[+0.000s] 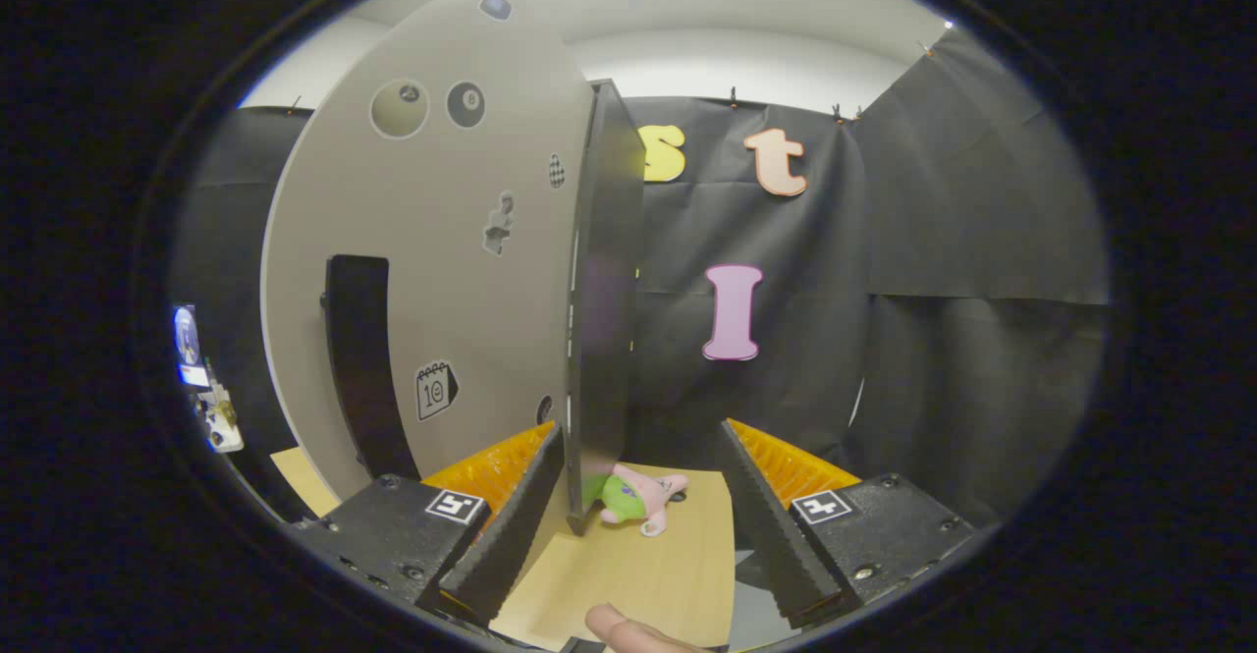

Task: Open the shoe cabinet door, grab the shoes and put them into the shoe cabinet, then close the shoe cabinet door.

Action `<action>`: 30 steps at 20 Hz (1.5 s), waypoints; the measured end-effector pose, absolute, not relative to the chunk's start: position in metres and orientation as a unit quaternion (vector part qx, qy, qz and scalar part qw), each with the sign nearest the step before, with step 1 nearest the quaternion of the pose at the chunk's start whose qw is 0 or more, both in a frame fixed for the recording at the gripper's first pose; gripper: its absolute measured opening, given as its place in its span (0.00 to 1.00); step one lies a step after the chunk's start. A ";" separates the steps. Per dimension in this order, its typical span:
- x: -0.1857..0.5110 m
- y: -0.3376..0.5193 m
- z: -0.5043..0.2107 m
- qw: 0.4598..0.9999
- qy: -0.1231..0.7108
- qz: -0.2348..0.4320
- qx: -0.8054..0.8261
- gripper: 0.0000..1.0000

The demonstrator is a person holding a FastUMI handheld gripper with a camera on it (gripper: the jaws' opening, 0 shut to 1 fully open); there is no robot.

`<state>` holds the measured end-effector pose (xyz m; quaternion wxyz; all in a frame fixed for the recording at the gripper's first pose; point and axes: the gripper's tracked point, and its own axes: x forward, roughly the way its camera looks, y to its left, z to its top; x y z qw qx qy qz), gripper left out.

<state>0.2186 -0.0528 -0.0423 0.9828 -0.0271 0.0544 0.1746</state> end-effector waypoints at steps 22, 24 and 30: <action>0.202 -0.003 -0.066 0.981 0.059 0.180 -0.030 0.91; 0.197 0.002 -0.068 0.981 0.060 0.183 -0.026 0.91; 0.180 0.024 -0.075 0.977 0.052 0.198 -0.051 0.91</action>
